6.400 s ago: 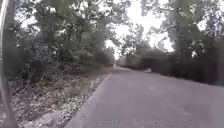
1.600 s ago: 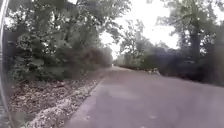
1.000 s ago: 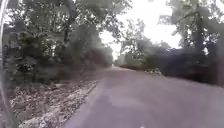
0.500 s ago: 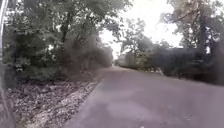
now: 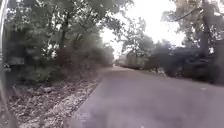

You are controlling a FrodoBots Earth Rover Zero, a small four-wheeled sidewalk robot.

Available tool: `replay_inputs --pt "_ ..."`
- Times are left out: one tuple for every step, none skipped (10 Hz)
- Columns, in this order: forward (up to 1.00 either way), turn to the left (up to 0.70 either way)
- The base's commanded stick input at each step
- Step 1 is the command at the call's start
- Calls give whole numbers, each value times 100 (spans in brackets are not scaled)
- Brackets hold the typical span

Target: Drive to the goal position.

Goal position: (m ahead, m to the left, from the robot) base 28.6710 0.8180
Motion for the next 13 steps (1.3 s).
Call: replay_inputs --pt "70 1" --pt "70 1" --pt "70 1" --pt "70 1" --pt "70 1" --pt "70 -2" --pt "70 -3" --pt "70 -3" --pt "70 -4" --pt "70 -3" --pt "70 -3" --pt "70 -3" --pt "70 -5"
